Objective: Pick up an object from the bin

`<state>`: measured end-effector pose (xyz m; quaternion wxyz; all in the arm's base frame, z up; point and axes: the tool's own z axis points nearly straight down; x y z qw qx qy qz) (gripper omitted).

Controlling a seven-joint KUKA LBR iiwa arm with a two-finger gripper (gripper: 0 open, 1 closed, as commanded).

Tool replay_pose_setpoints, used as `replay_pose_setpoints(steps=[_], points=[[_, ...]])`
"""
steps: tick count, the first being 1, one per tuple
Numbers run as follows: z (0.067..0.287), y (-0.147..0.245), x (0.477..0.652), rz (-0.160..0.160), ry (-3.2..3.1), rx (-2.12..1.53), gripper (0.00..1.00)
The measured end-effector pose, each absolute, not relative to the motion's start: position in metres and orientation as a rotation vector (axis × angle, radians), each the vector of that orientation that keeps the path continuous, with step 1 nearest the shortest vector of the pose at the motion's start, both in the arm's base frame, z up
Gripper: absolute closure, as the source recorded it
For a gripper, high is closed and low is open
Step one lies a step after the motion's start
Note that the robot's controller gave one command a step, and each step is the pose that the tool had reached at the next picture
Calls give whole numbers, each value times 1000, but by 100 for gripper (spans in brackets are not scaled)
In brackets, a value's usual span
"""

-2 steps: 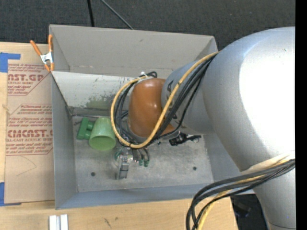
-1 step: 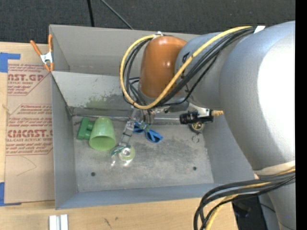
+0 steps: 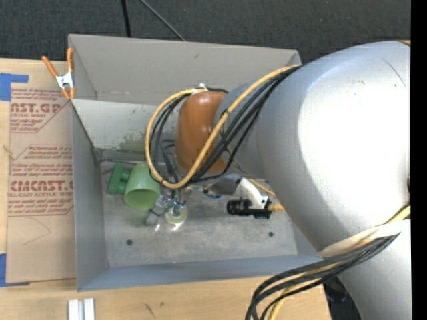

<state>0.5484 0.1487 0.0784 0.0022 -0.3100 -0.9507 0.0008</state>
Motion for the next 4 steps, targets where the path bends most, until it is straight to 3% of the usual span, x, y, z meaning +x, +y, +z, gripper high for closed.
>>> replay_pose_setpoints(steps=[1, 2, 3, 4], points=[[81, 149, 550, -1, -2988, -974, 100], [192, 173, 562, -10, -2990, -990, 100], [159, 186, 567, 2, -2854, -1310, 100], [153, 179, 556, 3, -2691, -1618, 100]])
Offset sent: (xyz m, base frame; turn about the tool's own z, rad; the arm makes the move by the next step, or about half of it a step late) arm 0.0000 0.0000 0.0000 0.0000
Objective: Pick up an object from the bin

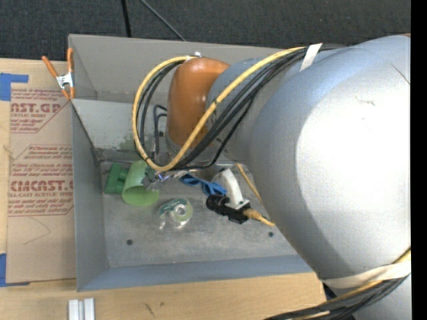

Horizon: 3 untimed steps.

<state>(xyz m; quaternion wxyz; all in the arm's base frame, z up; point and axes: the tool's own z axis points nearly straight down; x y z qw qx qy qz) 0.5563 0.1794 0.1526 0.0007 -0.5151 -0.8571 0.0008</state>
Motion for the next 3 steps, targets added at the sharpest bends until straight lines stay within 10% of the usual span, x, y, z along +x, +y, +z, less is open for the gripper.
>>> replay_pose_setpoints(steps=[1, 2, 3], points=[[164, 163, 568, 1, -2934, -1129, 100], [163, 164, 567, 1, -2933, -1129, 0], [92, 230, 572, 5, -2587, -1776, 0]])
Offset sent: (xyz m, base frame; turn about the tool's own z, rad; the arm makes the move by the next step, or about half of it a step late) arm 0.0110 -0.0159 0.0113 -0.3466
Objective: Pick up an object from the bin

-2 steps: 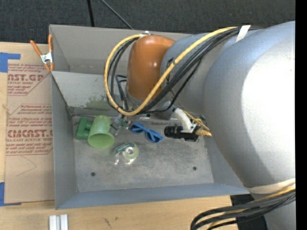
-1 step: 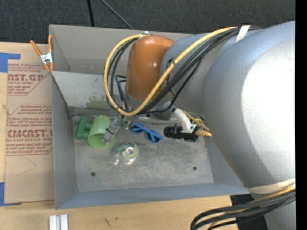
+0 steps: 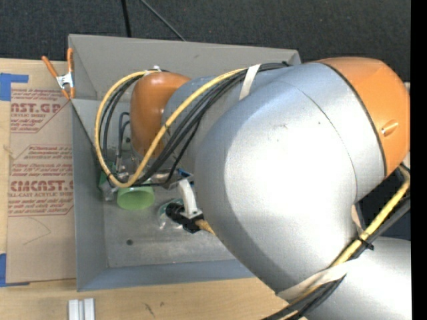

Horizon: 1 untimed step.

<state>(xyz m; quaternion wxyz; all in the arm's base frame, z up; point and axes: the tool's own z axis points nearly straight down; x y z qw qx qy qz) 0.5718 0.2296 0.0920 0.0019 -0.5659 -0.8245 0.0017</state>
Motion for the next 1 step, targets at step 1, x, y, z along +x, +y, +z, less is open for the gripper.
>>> replay_pose_setpoints(steps=[1], points=[[94, 228, 573, 5, -2590, -1779, 100]])
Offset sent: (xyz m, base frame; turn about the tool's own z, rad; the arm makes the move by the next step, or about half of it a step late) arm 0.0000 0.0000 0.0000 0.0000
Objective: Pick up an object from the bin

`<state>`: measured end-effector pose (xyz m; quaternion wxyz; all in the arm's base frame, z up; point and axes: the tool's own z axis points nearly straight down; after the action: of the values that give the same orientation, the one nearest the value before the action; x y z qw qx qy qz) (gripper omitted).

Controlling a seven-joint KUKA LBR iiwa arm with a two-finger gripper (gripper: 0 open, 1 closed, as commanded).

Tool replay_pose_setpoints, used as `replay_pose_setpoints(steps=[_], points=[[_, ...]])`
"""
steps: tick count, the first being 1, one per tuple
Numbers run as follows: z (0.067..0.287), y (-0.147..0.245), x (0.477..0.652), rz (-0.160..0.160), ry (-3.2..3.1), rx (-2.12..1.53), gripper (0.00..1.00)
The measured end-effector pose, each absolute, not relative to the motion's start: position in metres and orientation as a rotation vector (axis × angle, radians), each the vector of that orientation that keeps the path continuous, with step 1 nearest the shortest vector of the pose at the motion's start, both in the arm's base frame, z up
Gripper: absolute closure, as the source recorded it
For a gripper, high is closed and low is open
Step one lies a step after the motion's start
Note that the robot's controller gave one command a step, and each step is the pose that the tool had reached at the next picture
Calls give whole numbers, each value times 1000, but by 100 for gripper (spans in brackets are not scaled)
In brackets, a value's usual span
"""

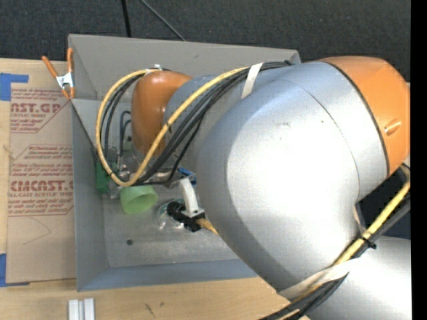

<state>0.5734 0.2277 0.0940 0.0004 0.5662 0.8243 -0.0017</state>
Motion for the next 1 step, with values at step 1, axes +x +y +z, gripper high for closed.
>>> replay_pose_setpoints(steps=[1], points=[[207, 236, 569, 9, 2585, 1780, 100]])
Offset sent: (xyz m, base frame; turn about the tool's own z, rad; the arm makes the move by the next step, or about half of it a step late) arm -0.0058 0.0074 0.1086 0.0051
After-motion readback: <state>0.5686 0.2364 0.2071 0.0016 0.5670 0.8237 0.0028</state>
